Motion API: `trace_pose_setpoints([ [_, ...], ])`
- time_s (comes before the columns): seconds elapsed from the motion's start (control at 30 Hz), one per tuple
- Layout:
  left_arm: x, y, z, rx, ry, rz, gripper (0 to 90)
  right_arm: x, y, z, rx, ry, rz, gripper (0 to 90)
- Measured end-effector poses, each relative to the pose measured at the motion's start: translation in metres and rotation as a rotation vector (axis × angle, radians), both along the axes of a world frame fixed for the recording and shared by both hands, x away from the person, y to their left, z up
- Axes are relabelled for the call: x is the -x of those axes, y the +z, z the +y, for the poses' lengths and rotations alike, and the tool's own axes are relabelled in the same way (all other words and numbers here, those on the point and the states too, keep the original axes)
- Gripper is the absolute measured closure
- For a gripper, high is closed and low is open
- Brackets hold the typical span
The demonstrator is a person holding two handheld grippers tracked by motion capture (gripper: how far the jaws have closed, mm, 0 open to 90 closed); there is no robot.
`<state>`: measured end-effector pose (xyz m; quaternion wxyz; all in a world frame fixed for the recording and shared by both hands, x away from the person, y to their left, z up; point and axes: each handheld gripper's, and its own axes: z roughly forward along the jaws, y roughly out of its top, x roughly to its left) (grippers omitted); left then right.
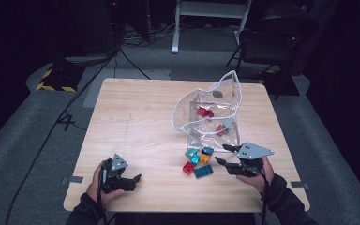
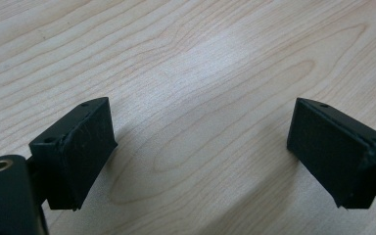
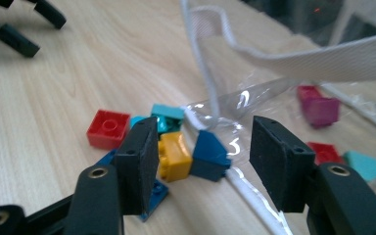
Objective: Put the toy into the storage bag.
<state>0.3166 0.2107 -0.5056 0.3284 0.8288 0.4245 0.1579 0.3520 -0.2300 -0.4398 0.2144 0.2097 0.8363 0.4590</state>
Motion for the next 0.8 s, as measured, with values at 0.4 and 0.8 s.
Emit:
trace_pose_setpoints([
  [0.4,0.000,0.000,0.000,-0.001,0.000,0.001,10.8,0.008,-0.032,0.020,0.055,0.143,0.102,38.7],
  [0.8,0.000,0.000,0.000,0.000,0.001,0.001,10.8,0.002,-0.053,0.028,0.097,0.186,0.166,33.1],
])
